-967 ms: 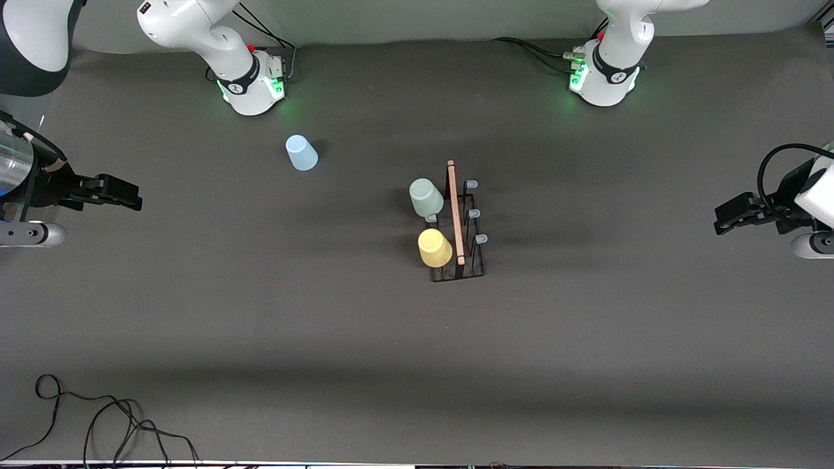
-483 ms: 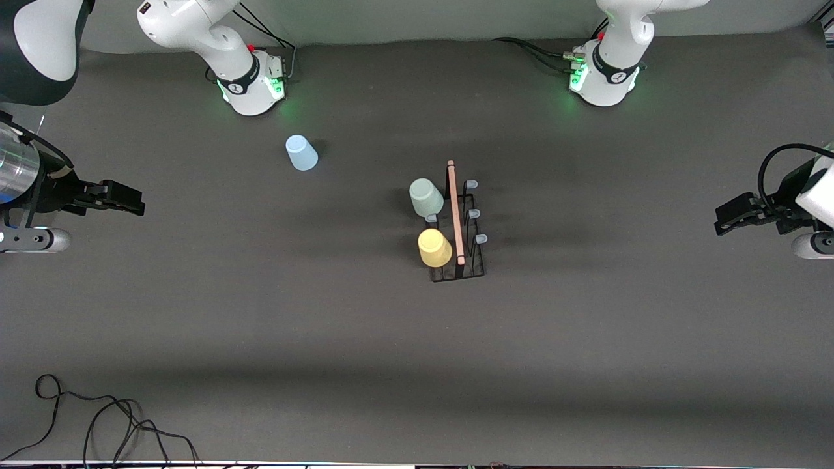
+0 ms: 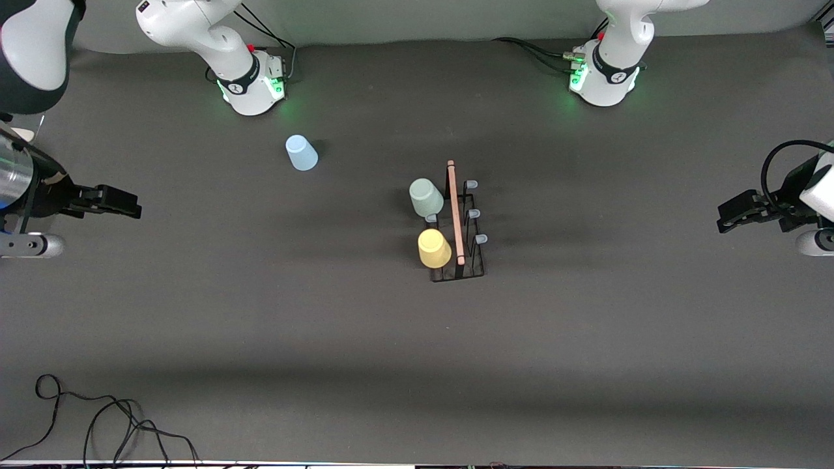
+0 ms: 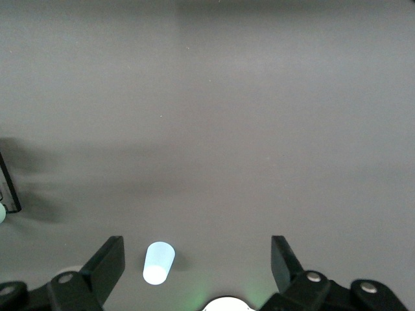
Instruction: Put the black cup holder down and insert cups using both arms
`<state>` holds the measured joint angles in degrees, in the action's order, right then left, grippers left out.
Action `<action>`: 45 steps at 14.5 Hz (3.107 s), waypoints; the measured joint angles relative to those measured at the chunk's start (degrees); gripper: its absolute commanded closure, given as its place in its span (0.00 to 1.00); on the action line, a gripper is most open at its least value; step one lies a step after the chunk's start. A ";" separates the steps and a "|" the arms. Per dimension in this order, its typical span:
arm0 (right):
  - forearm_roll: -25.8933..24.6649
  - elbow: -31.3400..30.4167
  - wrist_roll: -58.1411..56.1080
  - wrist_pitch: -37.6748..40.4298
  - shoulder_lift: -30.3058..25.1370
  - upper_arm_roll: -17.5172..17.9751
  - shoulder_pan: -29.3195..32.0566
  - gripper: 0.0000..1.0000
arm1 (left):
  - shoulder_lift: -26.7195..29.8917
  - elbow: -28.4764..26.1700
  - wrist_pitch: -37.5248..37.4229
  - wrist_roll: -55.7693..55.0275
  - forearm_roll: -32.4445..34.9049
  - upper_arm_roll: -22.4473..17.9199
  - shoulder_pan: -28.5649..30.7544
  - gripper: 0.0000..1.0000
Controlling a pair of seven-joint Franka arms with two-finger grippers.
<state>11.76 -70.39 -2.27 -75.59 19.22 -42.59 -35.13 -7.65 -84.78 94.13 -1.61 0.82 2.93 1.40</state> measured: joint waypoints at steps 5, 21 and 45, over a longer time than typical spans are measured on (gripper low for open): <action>-4.51 0.04 0.00 0.03 -2.72 18.57 16.47 0.00 | 0.14 0.39 -0.03 -0.01 0.00 0.00 0.00 0.00; -10.45 -20.66 0.00 -11.63 -18.26 41.37 36.04 0.00 | 0.07 0.53 -0.01 -0.01 0.00 -0.10 0.02 0.00; -13.72 -21.80 0.00 -14.29 -18.58 36.99 29.66 0.00 | 0.01 0.52 -0.01 -0.01 0.00 -0.03 0.02 0.00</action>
